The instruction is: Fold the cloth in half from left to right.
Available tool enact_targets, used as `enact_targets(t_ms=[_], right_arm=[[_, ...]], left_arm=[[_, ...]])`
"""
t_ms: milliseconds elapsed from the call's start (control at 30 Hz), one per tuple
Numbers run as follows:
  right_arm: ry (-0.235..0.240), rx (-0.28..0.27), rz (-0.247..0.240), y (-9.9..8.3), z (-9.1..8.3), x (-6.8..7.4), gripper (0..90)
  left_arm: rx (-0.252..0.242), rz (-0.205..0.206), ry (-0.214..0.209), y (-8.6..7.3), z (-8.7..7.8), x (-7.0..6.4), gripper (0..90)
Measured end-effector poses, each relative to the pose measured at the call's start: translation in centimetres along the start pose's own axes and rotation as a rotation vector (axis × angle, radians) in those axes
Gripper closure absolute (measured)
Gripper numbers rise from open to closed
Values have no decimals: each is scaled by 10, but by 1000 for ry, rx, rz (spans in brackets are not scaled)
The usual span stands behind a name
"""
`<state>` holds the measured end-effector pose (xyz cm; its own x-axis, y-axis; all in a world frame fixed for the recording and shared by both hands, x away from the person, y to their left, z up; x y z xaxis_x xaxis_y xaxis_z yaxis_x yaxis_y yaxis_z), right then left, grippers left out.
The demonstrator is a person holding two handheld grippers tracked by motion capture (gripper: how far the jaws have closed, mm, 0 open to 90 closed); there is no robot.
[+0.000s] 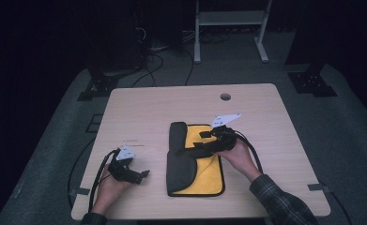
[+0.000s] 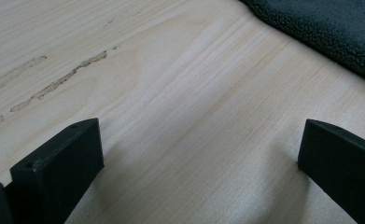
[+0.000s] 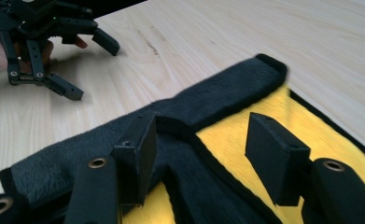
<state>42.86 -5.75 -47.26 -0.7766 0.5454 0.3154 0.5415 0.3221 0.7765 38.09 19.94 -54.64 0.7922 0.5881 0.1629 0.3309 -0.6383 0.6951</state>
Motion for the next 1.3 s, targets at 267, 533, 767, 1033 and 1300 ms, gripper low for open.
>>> enact_targets(t_ms=[267,533,767,1033,1300], right_arm=[[33,40,-33,0,32,16,443],[51,86,-64,-3,59,26,443],[20,151,-98,-14,79,27,425],[-49,182,-136,-22,90,21,607],[-55,134,-83,-13,80,14,809]], left_arm=[[1,-4,5,0,0,0,0],[3,-6,9,0,0,0,0],[3,-6,10,0,0,0,0],[3,-7,9,0,0,0,0],[3,-6,10,0,0,0,0]])
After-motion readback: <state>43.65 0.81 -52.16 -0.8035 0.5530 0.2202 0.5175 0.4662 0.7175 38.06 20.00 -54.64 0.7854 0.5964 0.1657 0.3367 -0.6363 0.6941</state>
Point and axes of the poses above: each handheld gripper's, and its own axes: z roughly forward along the jaws, y roughly out of its top, x roughly to its left, the point moved 9 cm from there along z, roughly forward along the jaws, and after that the axes turned 12 degrees about z, right-handed, at the moved point
